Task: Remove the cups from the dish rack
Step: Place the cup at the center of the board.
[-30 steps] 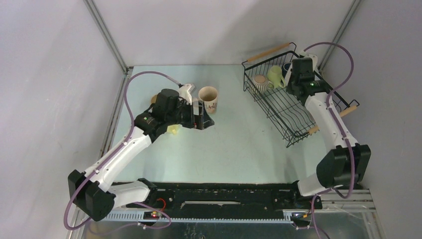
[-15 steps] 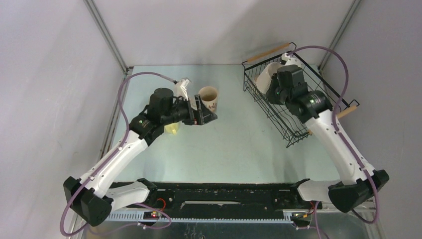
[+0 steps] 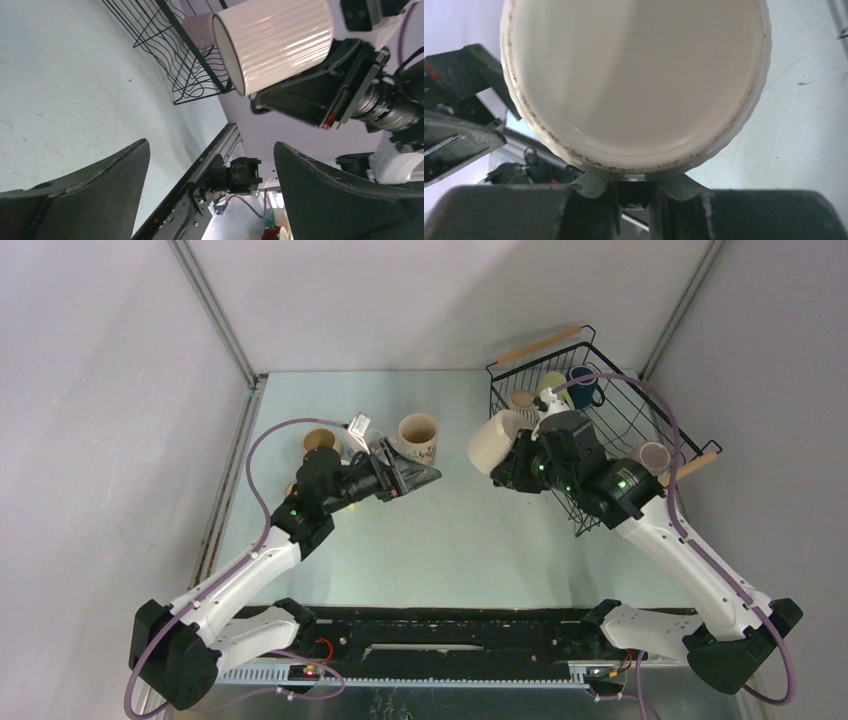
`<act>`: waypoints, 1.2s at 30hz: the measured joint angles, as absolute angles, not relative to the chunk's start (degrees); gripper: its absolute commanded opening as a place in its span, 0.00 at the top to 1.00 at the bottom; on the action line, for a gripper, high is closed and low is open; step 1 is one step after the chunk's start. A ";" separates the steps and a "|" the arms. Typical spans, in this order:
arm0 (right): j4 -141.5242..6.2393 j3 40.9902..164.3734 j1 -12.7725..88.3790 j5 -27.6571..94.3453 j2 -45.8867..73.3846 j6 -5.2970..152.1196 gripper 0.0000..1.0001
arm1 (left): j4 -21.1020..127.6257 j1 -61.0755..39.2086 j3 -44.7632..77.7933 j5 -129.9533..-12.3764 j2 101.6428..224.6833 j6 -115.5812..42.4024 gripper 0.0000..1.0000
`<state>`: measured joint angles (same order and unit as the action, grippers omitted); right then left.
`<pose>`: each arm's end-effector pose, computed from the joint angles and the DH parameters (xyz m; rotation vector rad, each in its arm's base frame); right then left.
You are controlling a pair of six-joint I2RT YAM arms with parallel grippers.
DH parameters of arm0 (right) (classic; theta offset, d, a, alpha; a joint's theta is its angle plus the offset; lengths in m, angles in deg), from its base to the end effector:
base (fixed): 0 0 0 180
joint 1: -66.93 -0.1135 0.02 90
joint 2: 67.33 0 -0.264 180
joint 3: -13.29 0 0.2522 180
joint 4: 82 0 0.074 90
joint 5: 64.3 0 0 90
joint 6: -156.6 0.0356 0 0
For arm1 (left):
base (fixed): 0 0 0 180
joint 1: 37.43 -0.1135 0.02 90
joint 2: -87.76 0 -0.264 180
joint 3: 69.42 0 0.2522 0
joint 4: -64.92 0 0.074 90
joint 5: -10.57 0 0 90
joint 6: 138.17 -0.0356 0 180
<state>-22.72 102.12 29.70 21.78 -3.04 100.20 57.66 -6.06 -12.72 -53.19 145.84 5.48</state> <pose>0.1805 0.1341 0.3937 -0.0309 2.2450 0.6183 0.1944 -0.1370 0.3156 0.0064 1.9496 -1.4387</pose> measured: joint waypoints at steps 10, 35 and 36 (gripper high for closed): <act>-29.93 100.50 27.38 31.59 -1.82 106.67 1.00 | 77.51 -6.12 -16.45 -51.20 147.77 18.88 0.00; -49.26 96.15 27.07 49.52 -0.11 116.86 1.00 | 123.76 -8.48 -18.20 -46.06 162.32 52.93 0.80; -50.06 95.97 27.03 50.13 -0.20 117.21 1.00 | 124.02 -8.46 -18.20 -46.04 162.32 53.30 0.88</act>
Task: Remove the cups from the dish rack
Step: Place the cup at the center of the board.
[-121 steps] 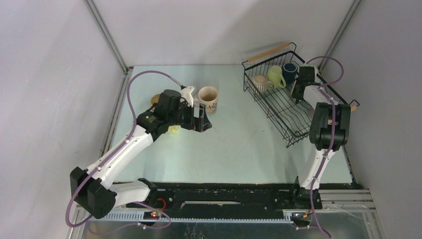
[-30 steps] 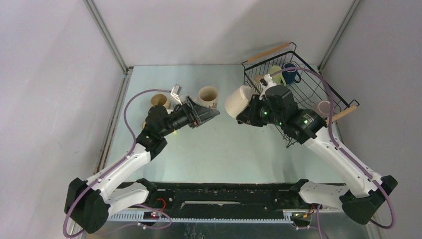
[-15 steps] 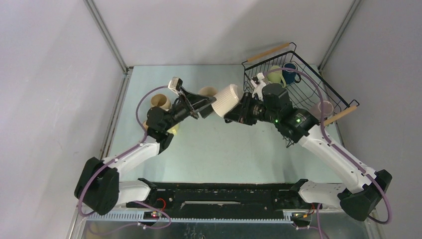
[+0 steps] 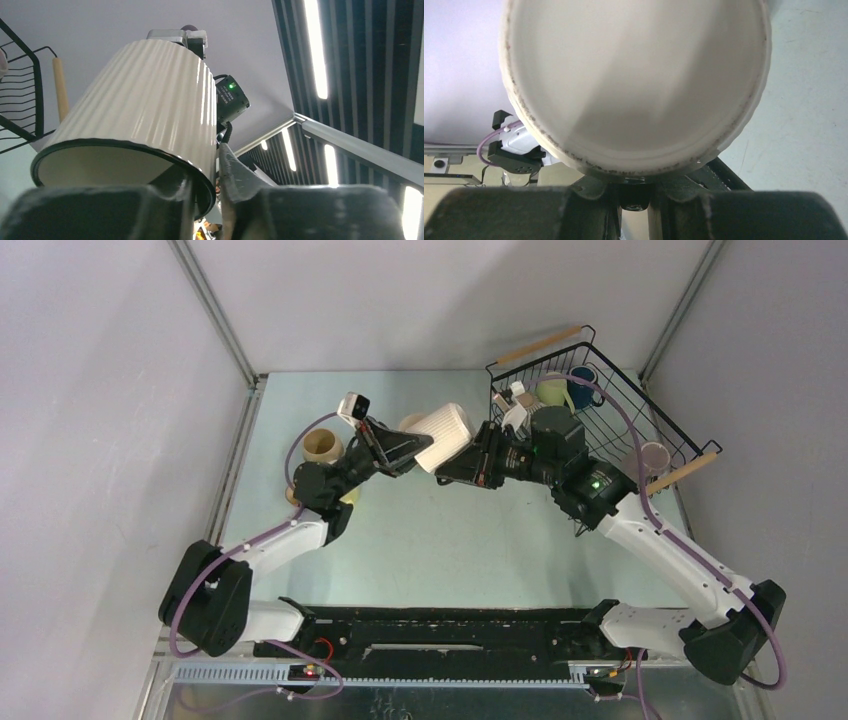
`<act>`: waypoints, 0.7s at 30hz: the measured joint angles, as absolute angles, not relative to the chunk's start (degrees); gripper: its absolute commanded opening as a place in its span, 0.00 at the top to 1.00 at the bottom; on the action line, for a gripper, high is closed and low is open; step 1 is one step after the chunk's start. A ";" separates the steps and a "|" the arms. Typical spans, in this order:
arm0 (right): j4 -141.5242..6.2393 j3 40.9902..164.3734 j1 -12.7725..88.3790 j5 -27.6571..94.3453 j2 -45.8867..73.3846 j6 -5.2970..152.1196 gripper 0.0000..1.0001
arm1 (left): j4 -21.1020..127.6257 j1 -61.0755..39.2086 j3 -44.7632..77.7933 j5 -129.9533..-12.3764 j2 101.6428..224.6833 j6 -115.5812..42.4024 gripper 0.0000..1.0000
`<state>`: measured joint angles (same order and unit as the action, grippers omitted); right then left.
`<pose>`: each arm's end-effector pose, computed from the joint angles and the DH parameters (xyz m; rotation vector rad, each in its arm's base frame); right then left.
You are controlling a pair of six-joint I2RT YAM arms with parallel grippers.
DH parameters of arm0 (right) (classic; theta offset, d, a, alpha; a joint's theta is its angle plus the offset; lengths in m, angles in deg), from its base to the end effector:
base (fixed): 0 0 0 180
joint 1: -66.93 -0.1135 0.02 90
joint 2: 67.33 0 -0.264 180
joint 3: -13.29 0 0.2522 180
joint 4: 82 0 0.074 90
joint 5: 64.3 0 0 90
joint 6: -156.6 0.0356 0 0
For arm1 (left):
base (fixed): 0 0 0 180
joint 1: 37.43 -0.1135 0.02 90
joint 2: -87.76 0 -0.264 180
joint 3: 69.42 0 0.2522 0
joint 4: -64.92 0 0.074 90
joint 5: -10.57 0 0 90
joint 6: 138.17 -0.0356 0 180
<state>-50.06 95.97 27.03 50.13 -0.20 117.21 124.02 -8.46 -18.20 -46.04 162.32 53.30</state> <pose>0.1919 0.1796 0.3943 -0.1417 2.1082 1.4263 0.2227 -0.1457 0.3287 -0.1424 1.3786 -2.2705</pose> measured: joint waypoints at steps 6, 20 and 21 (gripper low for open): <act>-53.15 94.01 26.79 51.55 -0.94 118.41 1.00 | 124.78 -8.46 -18.49 -45.71 162.21 53.39 1.00; -52.38 92.72 24.89 47.68 -1.71 115.44 0.15 | 116.54 -8.44 -20.52 -44.27 157.95 46.72 1.00; -52.29 92.63 24.84 47.16 -1.99 115.09 0.12 | 114.29 -8.44 -20.52 -44.12 156.95 45.15 1.00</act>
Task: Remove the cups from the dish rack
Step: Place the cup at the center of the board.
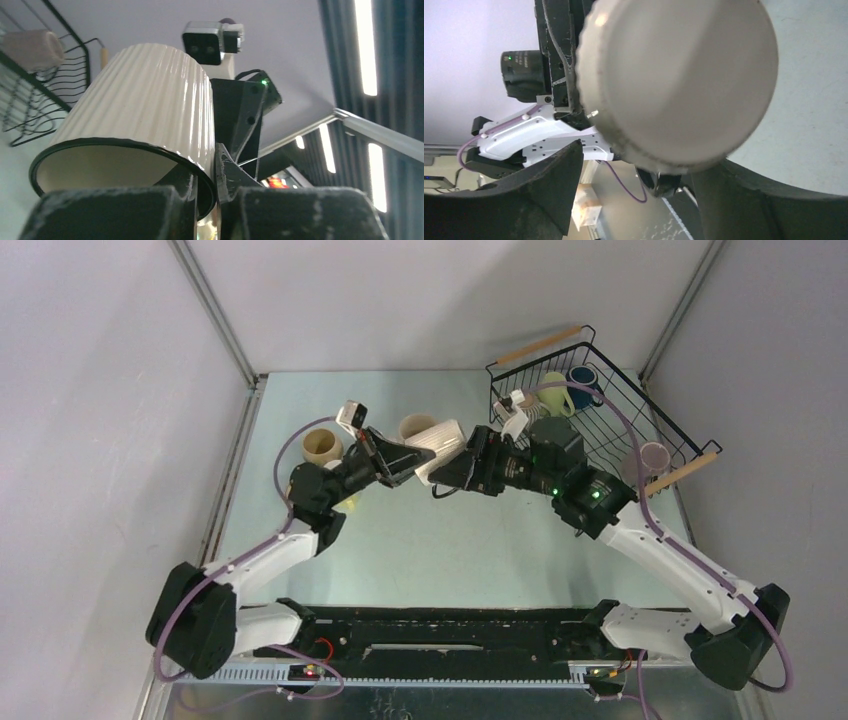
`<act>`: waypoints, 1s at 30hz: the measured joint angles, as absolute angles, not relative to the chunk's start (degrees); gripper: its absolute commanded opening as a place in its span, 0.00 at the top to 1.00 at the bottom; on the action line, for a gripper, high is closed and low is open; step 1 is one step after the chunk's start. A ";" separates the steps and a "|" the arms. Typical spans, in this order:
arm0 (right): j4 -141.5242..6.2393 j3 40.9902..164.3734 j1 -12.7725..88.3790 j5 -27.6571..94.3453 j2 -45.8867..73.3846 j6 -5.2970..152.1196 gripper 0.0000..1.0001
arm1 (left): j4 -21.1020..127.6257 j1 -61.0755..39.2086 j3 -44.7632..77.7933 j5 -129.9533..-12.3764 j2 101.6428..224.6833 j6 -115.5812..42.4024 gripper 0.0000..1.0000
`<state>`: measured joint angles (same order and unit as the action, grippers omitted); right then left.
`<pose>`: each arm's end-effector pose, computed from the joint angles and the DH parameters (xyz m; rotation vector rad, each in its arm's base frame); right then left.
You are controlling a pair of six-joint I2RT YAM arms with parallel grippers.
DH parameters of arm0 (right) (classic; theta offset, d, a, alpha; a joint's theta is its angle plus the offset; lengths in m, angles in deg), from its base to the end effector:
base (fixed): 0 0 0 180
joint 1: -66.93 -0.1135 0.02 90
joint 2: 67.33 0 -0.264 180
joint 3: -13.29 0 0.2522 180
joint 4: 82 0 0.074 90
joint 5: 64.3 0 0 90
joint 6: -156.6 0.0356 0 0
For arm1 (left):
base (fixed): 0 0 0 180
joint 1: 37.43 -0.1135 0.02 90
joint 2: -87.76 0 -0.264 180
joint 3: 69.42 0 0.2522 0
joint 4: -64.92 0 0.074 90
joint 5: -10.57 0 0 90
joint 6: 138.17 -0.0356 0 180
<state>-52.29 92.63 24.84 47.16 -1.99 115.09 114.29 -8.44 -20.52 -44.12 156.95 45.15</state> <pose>0.1825 0.1824 0.3854 -0.1808 2.0800 1.3881 0.2112 -0.1405 0.3229 -0.0971 1.4834 -2.1480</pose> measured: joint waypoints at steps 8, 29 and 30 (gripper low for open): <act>-49.04 90.31 24.30 41.98 -6.89 112.66 0.00 | 86.56 -9.40 -20.28 -45.17 145.65 27.79 1.00; -33.91 89.92 23.75 24.84 -13.97 105.88 0.00 | 22.91 -9.64 -4.78 -68.38 149.99 -13.19 1.00; -33.74 89.92 23.75 24.42 -13.68 105.80 0.00 | 21.51 -9.40 -3.73 -69.78 151.59 -13.82 1.00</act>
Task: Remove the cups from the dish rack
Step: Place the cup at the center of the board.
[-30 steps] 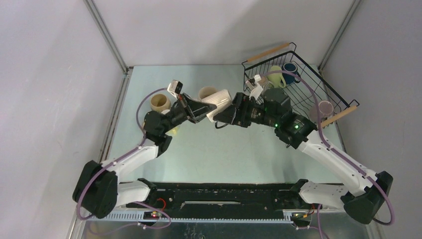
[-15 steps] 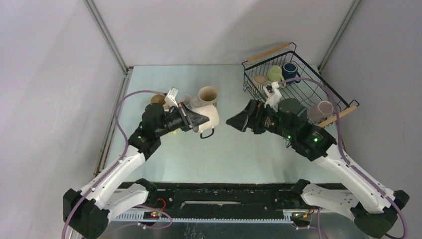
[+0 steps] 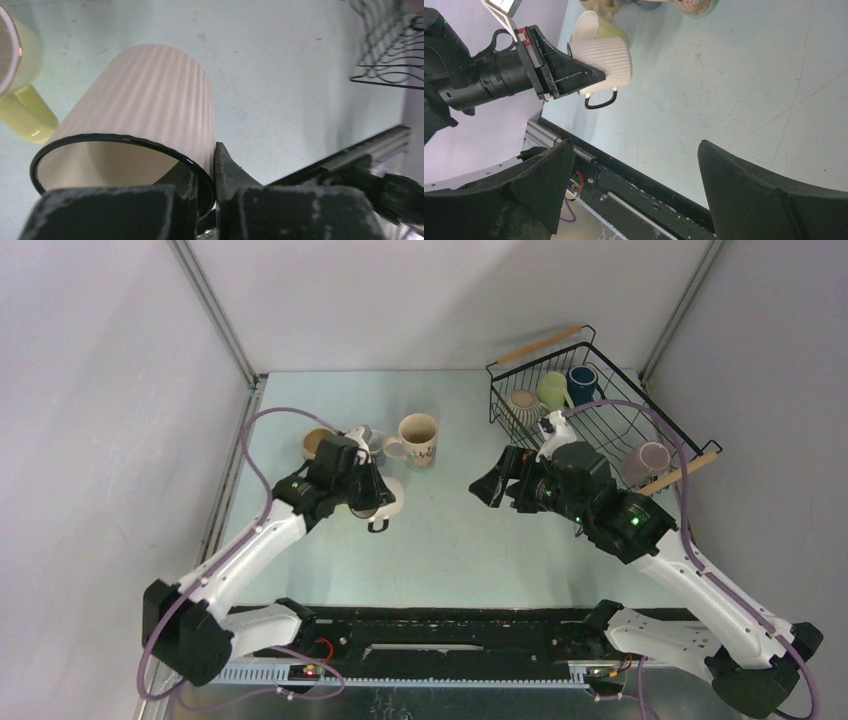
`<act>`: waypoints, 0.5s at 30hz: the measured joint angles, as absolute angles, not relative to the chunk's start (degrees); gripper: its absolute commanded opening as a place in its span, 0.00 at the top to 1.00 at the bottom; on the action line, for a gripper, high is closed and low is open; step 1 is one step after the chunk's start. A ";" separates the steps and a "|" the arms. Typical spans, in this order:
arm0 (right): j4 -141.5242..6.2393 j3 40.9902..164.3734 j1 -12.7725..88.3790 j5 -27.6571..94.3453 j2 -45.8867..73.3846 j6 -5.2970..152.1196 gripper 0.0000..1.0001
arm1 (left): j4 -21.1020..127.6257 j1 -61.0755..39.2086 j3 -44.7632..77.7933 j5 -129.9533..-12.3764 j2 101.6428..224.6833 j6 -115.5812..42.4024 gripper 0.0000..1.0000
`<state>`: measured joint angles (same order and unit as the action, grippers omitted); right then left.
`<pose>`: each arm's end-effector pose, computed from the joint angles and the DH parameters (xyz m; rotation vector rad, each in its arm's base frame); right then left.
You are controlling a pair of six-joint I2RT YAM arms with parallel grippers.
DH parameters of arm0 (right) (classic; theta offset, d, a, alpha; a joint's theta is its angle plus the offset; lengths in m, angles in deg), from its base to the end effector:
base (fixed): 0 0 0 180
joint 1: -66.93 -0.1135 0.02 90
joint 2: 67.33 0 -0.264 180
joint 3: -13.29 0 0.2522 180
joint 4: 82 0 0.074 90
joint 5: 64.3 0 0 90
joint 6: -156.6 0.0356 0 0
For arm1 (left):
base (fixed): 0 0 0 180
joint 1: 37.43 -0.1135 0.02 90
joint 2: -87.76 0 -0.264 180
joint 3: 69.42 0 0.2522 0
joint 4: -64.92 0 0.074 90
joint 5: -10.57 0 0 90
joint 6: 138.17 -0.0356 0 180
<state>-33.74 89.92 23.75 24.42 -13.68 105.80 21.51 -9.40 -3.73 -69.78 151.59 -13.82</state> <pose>0.1426 0.1327 0.3778 -0.0588 2.1271 0.8701 0.2066 -0.1168 0.2863 -0.0413 2.4015 -0.7326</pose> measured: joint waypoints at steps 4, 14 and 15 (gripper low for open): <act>-33.19 89.92 23.77 22.79 -12.44 105.21 0.00 | 17.38 -7.81 1.23 -75.68 158.34 -15.90 1.00; -33.28 89.92 28.23 23.07 -12.31 103.13 0.00 | 14.73 -6.43 9.01 -81.69 171.33 -19.15 1.00; -33.28 89.92 29.13 23.33 -12.31 102.87 0.00 | 14.43 -6.41 9.60 -82.06 172.51 -19.46 1.00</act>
